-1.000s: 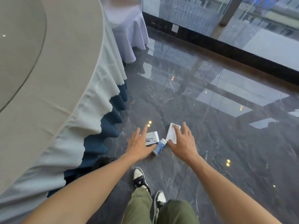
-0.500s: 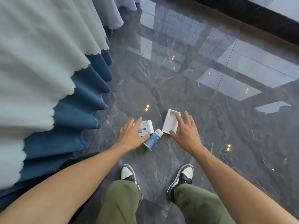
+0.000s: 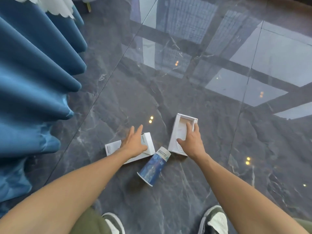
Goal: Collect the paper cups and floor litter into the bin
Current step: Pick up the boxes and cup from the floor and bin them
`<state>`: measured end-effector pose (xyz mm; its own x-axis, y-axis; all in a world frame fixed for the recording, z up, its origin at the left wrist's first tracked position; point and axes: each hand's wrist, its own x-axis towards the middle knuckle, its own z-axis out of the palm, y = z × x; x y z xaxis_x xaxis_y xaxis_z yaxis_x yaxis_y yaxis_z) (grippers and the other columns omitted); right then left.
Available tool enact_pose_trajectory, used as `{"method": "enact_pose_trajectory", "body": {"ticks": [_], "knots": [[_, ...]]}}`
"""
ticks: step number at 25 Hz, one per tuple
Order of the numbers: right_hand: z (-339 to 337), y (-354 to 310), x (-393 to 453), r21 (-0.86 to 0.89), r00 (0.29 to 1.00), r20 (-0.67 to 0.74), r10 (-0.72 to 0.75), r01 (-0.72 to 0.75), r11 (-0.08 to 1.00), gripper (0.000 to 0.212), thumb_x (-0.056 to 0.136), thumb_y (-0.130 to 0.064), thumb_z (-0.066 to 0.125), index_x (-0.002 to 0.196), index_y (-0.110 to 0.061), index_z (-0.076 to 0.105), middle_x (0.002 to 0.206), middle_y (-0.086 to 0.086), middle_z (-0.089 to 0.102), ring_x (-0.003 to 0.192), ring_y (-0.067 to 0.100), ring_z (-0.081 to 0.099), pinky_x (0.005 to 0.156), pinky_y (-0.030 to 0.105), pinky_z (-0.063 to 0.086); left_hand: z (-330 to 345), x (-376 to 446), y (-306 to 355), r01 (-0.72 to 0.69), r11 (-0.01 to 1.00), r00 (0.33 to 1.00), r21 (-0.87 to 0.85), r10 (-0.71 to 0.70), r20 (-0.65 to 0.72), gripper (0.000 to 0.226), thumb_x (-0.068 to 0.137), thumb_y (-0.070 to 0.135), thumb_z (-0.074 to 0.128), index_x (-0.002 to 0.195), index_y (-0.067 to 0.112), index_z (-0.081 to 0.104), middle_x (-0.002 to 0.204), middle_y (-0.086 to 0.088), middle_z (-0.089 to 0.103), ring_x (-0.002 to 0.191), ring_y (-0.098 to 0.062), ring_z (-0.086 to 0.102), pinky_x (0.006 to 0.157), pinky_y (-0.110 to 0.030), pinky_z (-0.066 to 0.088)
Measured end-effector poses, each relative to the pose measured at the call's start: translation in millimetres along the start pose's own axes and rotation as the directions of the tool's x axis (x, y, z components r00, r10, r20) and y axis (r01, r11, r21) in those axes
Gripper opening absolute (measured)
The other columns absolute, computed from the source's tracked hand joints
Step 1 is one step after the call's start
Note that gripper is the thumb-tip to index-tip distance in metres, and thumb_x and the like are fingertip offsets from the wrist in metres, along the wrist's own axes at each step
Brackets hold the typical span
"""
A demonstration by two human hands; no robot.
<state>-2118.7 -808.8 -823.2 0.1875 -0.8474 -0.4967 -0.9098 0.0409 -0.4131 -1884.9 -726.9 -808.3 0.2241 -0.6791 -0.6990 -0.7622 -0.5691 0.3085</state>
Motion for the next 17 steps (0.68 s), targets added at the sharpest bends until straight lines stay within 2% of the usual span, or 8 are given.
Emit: {"method": "enact_pose_trajectory", "body": {"ticks": [3,5,8,10,12,15,17], "knots": [[40.8,27.8,29.0,-0.011,0.997,-0.016,0.081,-0.082,0.997,0.080,0.088,-0.030,0.073,0.151,-0.009,0.028,0.157,0.017,0.025,0.141,0.038,0.033,0.106,0.048,0.042,30.0,42.1,-13.7,-0.016,0.986,0.998,0.167,0.006,0.064,0.123,0.076,0.040,0.087,0.165,0.028,0.003,0.171,-0.016,0.010,0.158,-0.037,0.010,0.123,-0.058,0.018],[57.2,37.0,37.1,0.011,0.987,-0.066,0.145,-0.145,0.989,0.082,0.086,-0.027,0.075,0.147,-0.003,0.027,0.145,0.017,0.034,0.131,0.040,0.041,0.101,0.050,0.045,42.4,57.3,-26.3,-0.037,0.960,0.994,0.277,0.007,0.109,0.132,0.066,0.053,0.089,0.164,0.028,0.005,0.162,-0.015,0.028,0.151,-0.037,0.026,0.119,-0.059,0.025],[73.0,44.4,43.7,0.049,0.956,-0.148,0.254,-0.250,0.967,0.088,0.087,-0.019,0.072,0.152,0.004,0.018,0.142,0.021,0.040,0.130,0.039,0.042,0.102,0.048,0.045,43.3,71.9,-40.1,-0.073,0.929,0.997,0.363,0.059,0.051,0.126,0.054,0.071,0.086,0.155,0.024,0.028,0.145,-0.010,0.044,0.134,-0.034,0.044,0.112,-0.052,0.033],[76.8,43.8,49.0,0.088,0.921,-0.191,0.340,-0.329,0.940,0.064,0.088,-0.011,0.063,0.142,0.005,0.033,0.137,0.021,0.046,0.127,0.039,0.045,0.100,0.047,0.045,37.4,78.8,-43.4,-0.063,0.945,0.998,0.322,0.066,0.000,0.114,0.053,0.072,0.086,0.144,0.020,0.040,0.137,-0.008,0.048,0.127,-0.034,0.050,0.107,-0.048,0.038],[74.3,43.3,51.5,0.152,0.885,-0.180,0.429,-0.406,0.901,0.040,0.089,-0.006,0.057,0.126,0.003,0.045,0.132,0.021,0.052,0.121,0.041,0.052,0.095,0.048,0.047,33.3,80.9,-42.7,-0.038,0.973,0.998,0.227,0.047,-0.035,0.104,0.056,0.064,0.091,0.135,0.017,0.043,0.131,-0.009,0.047,0.121,-0.036,0.055,0.101,-0.048,0.045],[64.0,41.0,53.0,0.166,0.878,-0.162,0.450,-0.426,0.890,0.034,0.092,-0.016,0.058,0.120,0.000,0.047,0.127,0.021,0.057,0.117,0.043,0.057,0.092,0.047,0.049,25.4,82.6,-39.2,0.024,0.999,0.991,0.043,-0.018,-0.133,0.086,0.061,0.057,0.091,0.123,0.019,0.047,0.124,-0.008,0.047,0.110,-0.035,0.061,0.091,-0.043,0.050],[53.1,34.0,53.2,0.196,0.887,-0.167,0.430,-0.398,0.896,0.028,0.095,-0.022,0.057,0.112,-0.005,0.044,0.116,0.019,0.062,0.108,0.043,0.061,0.087,0.048,0.051,16.0,85.8,-37.0,0.024,0.997,0.980,-0.076,-0.038,-0.194,0.069,0.065,0.056,0.089,0.111,0.023,0.051,0.119,-0.006,0.057,0.107,-0.031,0.062,0.088,-0.041,0.051]]}}
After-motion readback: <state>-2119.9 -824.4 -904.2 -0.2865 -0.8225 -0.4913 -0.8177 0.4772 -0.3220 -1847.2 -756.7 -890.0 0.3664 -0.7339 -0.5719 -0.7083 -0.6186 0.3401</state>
